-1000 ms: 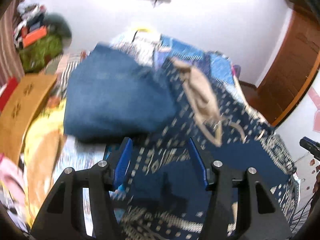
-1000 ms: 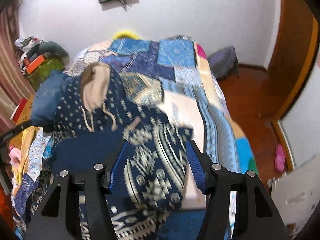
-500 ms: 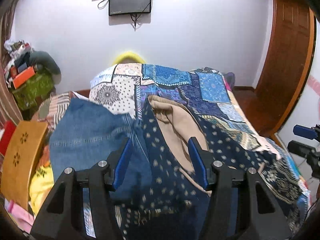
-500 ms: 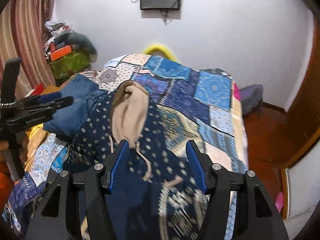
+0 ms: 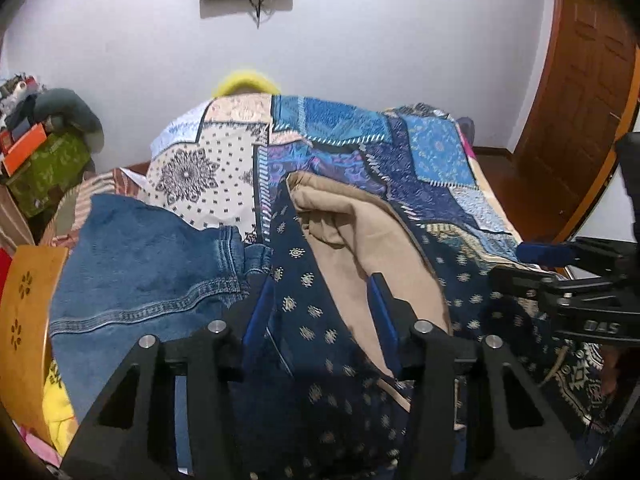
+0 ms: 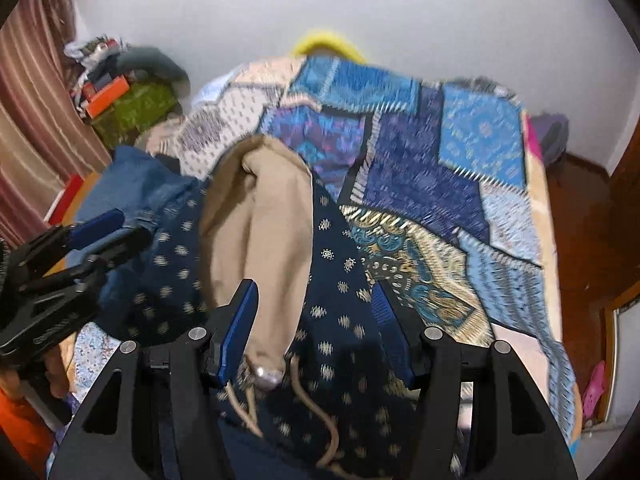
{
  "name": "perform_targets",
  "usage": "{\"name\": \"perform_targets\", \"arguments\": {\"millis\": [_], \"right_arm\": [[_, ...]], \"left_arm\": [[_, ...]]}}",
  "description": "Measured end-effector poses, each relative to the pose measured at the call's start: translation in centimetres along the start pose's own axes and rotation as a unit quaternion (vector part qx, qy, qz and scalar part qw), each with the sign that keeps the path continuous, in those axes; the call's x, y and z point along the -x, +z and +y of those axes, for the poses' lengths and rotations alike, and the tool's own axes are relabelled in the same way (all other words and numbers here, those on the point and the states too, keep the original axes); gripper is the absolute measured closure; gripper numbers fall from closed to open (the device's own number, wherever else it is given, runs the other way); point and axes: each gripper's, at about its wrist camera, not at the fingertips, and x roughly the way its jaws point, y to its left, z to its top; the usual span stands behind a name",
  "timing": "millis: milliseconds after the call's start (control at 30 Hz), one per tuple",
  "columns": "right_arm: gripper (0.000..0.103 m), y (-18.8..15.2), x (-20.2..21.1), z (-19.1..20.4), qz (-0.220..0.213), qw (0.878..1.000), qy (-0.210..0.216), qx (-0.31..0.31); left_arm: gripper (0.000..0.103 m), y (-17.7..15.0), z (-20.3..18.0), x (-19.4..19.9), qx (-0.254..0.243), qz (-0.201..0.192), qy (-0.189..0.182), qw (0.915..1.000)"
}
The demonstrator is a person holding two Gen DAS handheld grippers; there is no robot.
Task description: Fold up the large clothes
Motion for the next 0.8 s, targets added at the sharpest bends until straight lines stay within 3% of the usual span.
{"name": "perform_targets", "arguments": {"millis": [200,333,400,467,533,633,800], "right_arm": [[0.048,1.3,-5.2,-2.1,0.033,0.998,0.016,-0.059],[0.048,1.0,-8.0,-2.5,0.048,0.996,0.0,-0.078],[0.048,1.0,-7.9,-2.5,0.03,0.997,-0.009,-0.075],[0.053,0.9,-7.7,-2.4,0.026,0.997,-0.014,-0.067],[0.07,0.7,-7.3,-2.2,0.026,0.998,-0.01,-0.049],[0.091,0.7,-6.8,-2.8,0.033,0.998,0.012,-0.057],[0.093,0.5,-4.7,-3.3,0.014,0.998,-0.001,-0.062]], "left_arm": [[0.06,0.0,0.3,-3.6,0.002,0.03,-0.022,0.9993],[0.06,-1.1,-0.1,-5.7,-0.01,0.042,-0.008,0.9991],[0.074,-1.5,0.0,-6.4,-0.006,0.049,-0.011,0.9987],[0.085,-1.9,0.2,-6.9,-0.006,0.054,-0.004,0.9985],[0.102,-2.1,0.5,-6.4,0.005,0.048,0.003,0.9988],[0.103,-2.2,1.4,-5.1,0.022,0.039,-0.012,0.9989],[0.103,-1.9,2.4,-2.2,0.031,0.028,-0.028,0.9987]]}}
